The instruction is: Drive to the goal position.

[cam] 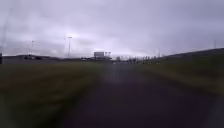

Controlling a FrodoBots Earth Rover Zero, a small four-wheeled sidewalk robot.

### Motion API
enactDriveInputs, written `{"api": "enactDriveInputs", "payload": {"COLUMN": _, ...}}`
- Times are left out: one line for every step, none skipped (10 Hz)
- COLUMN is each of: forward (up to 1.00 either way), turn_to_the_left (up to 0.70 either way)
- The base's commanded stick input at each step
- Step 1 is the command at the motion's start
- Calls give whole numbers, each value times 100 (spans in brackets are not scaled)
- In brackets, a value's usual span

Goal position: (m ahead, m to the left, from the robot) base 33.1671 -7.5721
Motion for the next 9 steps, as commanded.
{"api": "enactDriveInputs", "payload": {"forward": 100, "turn_to_the_left": 0}}
{"api": "enactDriveInputs", "payload": {"forward": 100, "turn_to_the_left": 0}}
{"api": "enactDriveInputs", "payload": {"forward": 100, "turn_to_the_left": 0}}
{"api": "enactDriveInputs", "payload": {"forward": 100, "turn_to_the_left": -2}}
{"api": "enactDriveInputs", "payload": {"forward": 100, "turn_to_the_left": -26}}
{"api": "enactDriveInputs", "payload": {"forward": 100, "turn_to_the_left": -28}}
{"api": "enactDriveInputs", "payload": {"forward": 100, "turn_to_the_left": -22}}
{"api": "enactDriveInputs", "payload": {"forward": 100, "turn_to_the_left": -11}}
{"api": "enactDriveInputs", "payload": {"forward": 100, "turn_to_the_left": -1}}
